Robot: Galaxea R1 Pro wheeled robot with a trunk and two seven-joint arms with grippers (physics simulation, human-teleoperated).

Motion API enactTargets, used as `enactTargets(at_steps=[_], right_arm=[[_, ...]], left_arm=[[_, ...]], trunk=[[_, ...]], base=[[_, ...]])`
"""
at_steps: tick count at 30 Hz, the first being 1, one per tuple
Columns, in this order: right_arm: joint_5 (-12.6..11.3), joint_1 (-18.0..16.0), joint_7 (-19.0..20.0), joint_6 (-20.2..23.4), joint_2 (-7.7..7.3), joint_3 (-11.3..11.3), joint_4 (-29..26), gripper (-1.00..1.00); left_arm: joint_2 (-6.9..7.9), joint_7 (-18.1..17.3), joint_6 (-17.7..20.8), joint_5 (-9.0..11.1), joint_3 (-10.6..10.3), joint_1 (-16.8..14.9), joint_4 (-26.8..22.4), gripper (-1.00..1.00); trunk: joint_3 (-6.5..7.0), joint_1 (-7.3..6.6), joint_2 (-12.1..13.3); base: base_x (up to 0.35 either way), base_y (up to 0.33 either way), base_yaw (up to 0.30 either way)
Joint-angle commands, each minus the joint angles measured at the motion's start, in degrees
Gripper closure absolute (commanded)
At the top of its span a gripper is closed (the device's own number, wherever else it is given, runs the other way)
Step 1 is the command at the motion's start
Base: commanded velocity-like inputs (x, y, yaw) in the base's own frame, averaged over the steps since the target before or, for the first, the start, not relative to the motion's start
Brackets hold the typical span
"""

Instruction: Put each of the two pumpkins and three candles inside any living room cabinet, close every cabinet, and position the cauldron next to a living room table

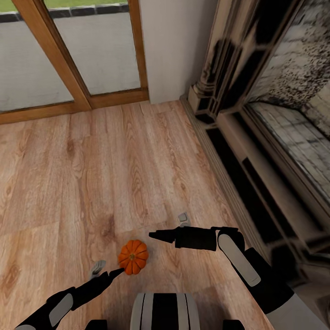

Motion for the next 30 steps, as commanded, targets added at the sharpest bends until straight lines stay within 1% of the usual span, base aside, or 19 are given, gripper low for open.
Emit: enactTargets(at_steps=[1,6,14,21,22,24,25,30], right_arm=[[0.0,0.0,0.02,0.0,0.0,0.0,0.0,-1.0],[0.0,0.01,0.0,0.02,0.0,0.0,0.0,-1.0],[0.11,0.01,0.0,0.0,0.0,0.05,0.0,-1.0],[0.34,0.0,0.0,-0.01,0.0,0.09,-0.05,-1.0],[0.35,-0.01,0.0,-0.01,0.0,0.09,-0.07,-1.0],[0.35,-0.01,0.0,-0.01,0.0,0.09,-0.09,-1.0],[0.35,-0.01,0.0,0.01,0.0,0.09,-0.09,-1.0],[0.35,-0.01,0.0,0.0,0.0,0.09,-0.14,-1.0]], left_arm=[[0.0,0.0,0.0,0.0,0.0,0.0,-0.02,-1.0],[-0.03,-0.06,0.0,0.0,-0.06,0.0,-0.31,-1.0],[-0.08,-0.64,0.0,0.0,-0.17,0.0,-3.04,-1.0],[-0.12,-0.87,0.0,0.0,-0.17,0.0,-3.92,-1.0],[-0.1,-1.03,0.0,0.0,-0.38,0.0,-4.44,-1.0],[-0.08,-1.13,0.06,0.0,-3.47,0.0,-5.33,-1.0],[-0.08,-1.13,0.07,0.0,-4.06,0.0,-5.44,-1.0],[-0.08,-1.14,0.01,0.0,-5.03,0.0,-5.61,-1.0]], trunk=[[0.0,0.0,0.0],[0.0,0.0,0.0],[0.0,0.0,0.0],[-1.55,0.18,-0.09],[-1.55,0.18,-0.09],[-1.55,0.18,-0.09],[-1.55,0.18,-0.09],[-1.55,0.18,-0.09]], base=[[0.0,0.0,-0.005],[0.0,0.0,-0.001],[0.0,0.0,0.0],[0.0,0.0,0.0],[0.0,0.0,0.0],[0.0,0.0,0.0],[0.0,0.0,0.0],[0.0,0.0,0.0]])
